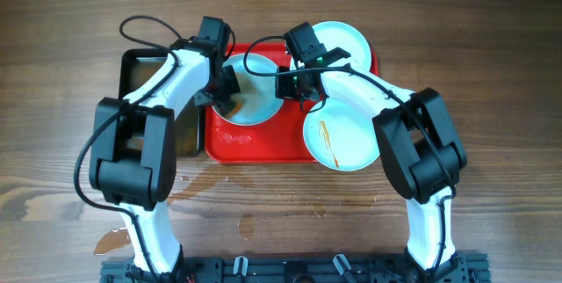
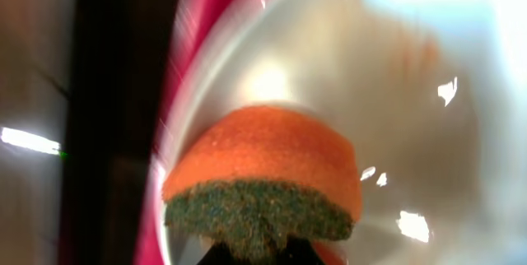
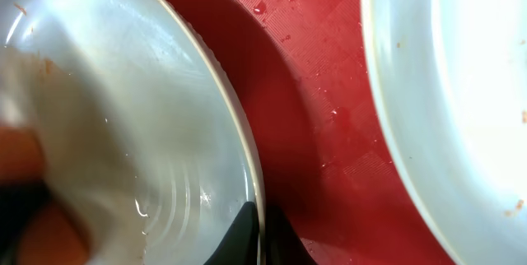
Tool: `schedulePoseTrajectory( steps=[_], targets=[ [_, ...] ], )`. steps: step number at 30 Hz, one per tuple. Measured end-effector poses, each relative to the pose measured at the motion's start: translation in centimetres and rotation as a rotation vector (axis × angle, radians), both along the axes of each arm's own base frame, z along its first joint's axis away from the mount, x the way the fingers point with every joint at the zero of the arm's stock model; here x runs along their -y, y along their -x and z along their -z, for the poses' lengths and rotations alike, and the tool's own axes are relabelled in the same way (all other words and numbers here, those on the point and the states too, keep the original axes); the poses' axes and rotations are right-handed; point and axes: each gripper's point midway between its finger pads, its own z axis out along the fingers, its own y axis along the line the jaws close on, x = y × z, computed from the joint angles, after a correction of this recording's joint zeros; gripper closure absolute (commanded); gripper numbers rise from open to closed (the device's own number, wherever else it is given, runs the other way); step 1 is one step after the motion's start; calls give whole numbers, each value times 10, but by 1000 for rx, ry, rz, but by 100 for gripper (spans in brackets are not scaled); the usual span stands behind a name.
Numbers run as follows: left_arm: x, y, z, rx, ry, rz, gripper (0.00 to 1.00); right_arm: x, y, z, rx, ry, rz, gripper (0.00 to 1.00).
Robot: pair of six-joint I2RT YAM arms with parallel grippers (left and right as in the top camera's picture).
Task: Clean dirty plates on tray and stack at the side
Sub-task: 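Scrub the plate with the sponge while right gripper holds its rim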
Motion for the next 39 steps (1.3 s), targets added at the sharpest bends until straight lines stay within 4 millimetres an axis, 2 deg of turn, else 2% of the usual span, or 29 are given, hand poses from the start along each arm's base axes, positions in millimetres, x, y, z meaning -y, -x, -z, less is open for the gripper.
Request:
schedulePoseTrajectory(
  steps=[4, 5, 9, 11, 15, 19, 22, 25, 28, 31, 33, 35, 39],
  targets=[
    [43, 26, -2, -98, 272, 148, 96, 0, 0, 0, 0, 0, -1, 94],
    [52, 26, -2, -95, 324, 173, 96, 0, 0, 0, 0, 0, -1, 94],
    [73, 8, -4, 0, 437, 240, 96, 0, 0, 0, 0, 0, -1, 94],
    [78, -12, -3, 98, 439, 265, 96, 0, 0, 0, 0, 0, 0, 94],
    [71, -48, -4, 250, 345, 271, 96, 0, 0, 0, 0, 0, -1, 94],
    [54, -65, -3, 311, 224, 242, 96, 0, 0, 0, 0, 0, -1, 94],
    [33, -71, -3, 317, 107, 168, 96, 0, 0, 0, 0, 0, -1, 94],
    [15, -60, -2, 251, 50, 76, 96, 0, 0, 0, 0, 0, -1, 94],
    [2, -29, -1, 101, 78, -13, 96, 0, 0, 0, 0, 0, -1, 94],
    [4, -4, 0, -19, 157, -53, 96, 0, 0, 0, 0, 0, -1, 94],
    [10, -2, -1, -28, 198, -55, 96, -1, 0, 0, 0, -2, -2, 94],
    [18, -15, -1, 26, 242, -42, 96, -1, 0, 0, -1, -3, -2, 94],
    [24, -61, -5, 225, 256, -20, 96, 0, 0, 0, -1, -3, -1, 94]
  ],
)
